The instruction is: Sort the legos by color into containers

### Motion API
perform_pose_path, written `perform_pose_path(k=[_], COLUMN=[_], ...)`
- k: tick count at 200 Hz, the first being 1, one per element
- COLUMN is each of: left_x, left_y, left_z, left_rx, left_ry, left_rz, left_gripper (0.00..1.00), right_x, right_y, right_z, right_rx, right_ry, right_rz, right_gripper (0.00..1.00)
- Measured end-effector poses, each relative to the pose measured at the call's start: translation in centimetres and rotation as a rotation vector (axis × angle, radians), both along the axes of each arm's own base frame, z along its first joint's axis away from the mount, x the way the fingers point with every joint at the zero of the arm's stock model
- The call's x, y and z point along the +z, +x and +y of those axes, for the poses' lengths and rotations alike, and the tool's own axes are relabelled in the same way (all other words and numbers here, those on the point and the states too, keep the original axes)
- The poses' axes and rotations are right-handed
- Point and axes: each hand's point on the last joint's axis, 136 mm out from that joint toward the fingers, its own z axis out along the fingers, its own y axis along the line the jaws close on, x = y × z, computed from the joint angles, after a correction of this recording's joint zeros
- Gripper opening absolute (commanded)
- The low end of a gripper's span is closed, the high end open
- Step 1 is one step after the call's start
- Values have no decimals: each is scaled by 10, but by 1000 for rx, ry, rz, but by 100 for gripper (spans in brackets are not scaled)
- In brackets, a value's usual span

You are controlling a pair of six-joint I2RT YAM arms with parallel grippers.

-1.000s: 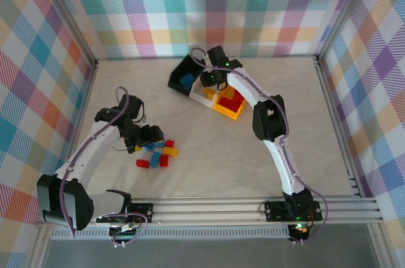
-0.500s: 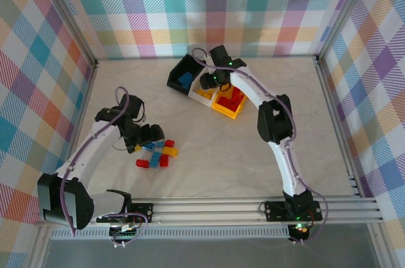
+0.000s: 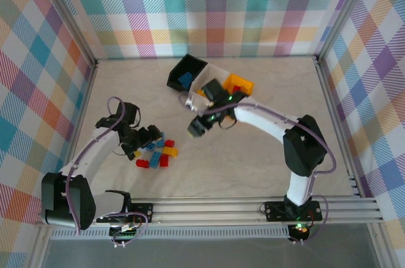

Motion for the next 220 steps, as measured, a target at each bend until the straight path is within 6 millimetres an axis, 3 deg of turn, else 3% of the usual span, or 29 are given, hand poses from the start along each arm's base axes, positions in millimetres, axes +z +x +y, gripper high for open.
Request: perform_pose_path(k=[21, 45, 81, 141, 220], left_x=[11, 22, 31, 34, 38], left_y=[1, -1, -21, -36, -40], left_z=[5, 15, 27, 30, 26], left_rx=[23, 59, 96, 99, 87], left_ry=[-6, -5, 5, 13, -9], left_rz=[-44, -87, -116, -101, -114], left_gripper=[100, 100, 100, 100, 100], right_x=[-40, -55, -62, -104, -105], right_y=[-56, -78, -75, -67, -37], right_z=[6, 15, 39, 54, 78], right_rx=[160, 224, 247, 228, 181], right_ry=[-43, -42, -3, -92, -125], right_rz=[28, 11, -65, -138, -248], right_gripper=[61, 61, 61, 58, 54])
